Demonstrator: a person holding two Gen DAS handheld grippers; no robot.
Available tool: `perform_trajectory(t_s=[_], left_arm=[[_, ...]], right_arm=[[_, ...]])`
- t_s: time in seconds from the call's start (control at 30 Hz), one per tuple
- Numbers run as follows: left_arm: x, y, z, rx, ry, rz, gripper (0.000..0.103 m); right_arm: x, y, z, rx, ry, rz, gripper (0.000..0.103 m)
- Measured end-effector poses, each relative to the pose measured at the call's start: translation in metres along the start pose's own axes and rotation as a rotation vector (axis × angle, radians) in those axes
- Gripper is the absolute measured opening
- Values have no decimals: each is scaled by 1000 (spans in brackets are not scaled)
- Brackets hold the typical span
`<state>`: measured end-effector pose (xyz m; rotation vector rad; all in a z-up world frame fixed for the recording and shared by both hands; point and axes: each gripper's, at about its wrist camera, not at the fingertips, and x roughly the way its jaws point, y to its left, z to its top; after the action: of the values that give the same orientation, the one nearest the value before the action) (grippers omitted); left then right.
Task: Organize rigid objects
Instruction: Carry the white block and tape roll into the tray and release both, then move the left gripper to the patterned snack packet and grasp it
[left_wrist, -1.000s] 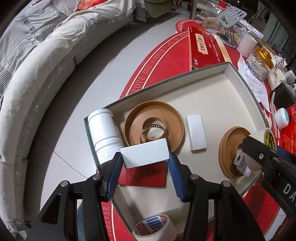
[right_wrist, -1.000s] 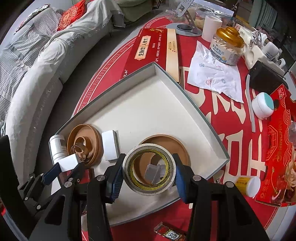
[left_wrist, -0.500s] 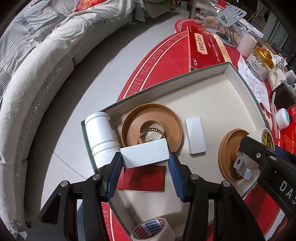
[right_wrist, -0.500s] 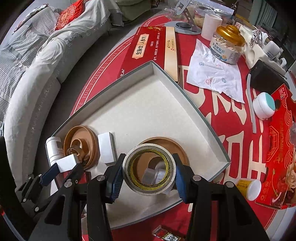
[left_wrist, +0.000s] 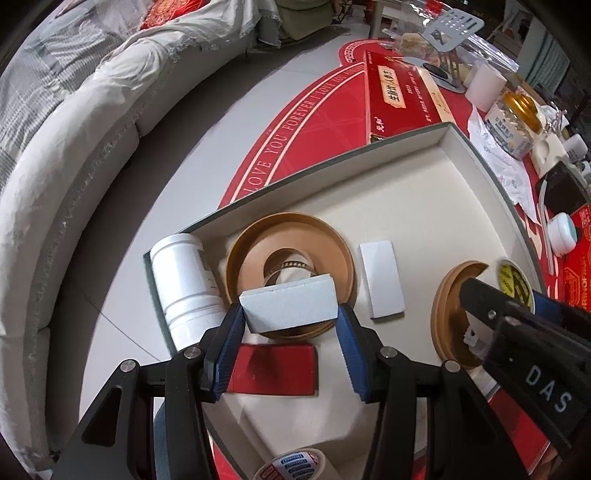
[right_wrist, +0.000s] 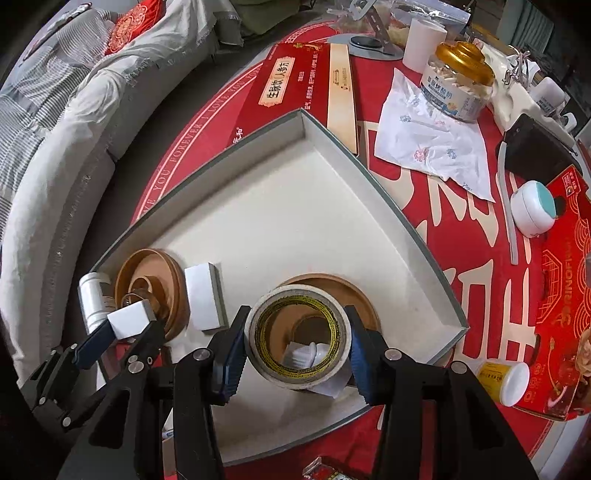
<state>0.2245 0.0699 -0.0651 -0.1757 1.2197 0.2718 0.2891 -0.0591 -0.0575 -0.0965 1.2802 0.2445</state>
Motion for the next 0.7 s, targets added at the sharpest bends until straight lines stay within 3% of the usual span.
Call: perform_trajectory(t_s=[0.03,0.1,0.13,0.2,0.27,0.37,0.53,0.6,0.7], left_arm=[[0,-1,0,4,-6,0,56],[3,-2,-1,14,-1,-23,67],[4,-3,-1,14,2,-28,78],[4,-4,-2,11,5,-54,83],[7,-7,-1,26,34,-55,89],[11,-10,0,35,67,-61,92],[4,-15,-2,43,47,-66,103],[-2,-14,-1,45,24,-35,103],[-8,-7,1,22,9,-47,103]], right_arm=[[2,0,0,-5,1,-3,50],[3,0,0,-8,5,-5,50],[4,0,0,-7,8,0,50],[4,-2,1,-4,13,14,54],[3,-3,1,-5,8,27,95],[-7,-3,0,-15,-46,32,97],[-12,-3,0,-21,-46,21,97],[-13,-5,-1,0,-46,25,97],[-21,-12,-2,37,-55,36,97]])
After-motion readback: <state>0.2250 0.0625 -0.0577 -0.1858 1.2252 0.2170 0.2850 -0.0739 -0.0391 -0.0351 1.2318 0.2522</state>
